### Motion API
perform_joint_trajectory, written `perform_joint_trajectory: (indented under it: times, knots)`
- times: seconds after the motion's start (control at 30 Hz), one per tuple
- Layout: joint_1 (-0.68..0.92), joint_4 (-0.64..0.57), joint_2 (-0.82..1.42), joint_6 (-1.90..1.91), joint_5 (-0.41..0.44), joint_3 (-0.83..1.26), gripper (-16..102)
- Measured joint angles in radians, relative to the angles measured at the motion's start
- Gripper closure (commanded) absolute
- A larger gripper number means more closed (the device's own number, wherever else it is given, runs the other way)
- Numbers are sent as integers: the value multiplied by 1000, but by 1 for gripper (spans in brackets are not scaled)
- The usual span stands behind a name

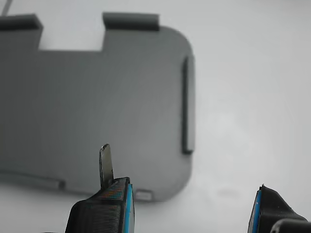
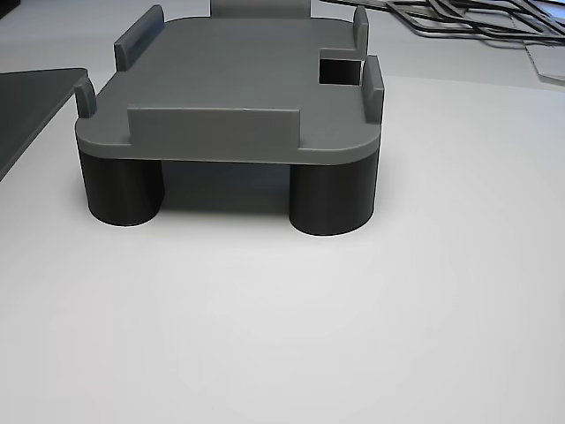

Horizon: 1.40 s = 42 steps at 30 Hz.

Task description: Move top rectangular frame to the holder.

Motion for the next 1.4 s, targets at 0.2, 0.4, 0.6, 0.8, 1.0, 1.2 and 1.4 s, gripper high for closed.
perform_joint_trajectory:
  times: [0.2,0.4,0.6,0.8,1.0,1.2,1.4]
  knots:
    - [222,181,-172,245,-28,-115,-14]
    - [376,270,-215,433,-87,-117,-14]
    - [468,262,-225,571,-219,-69,-11]
    - [569,230,-293,709,-264,-14,-9]
    - [680,132,-328,857,-278,100,-9]
    - [709,84,-337,894,-305,170,-10]
    - [709,84,-331,879,-307,204,-9]
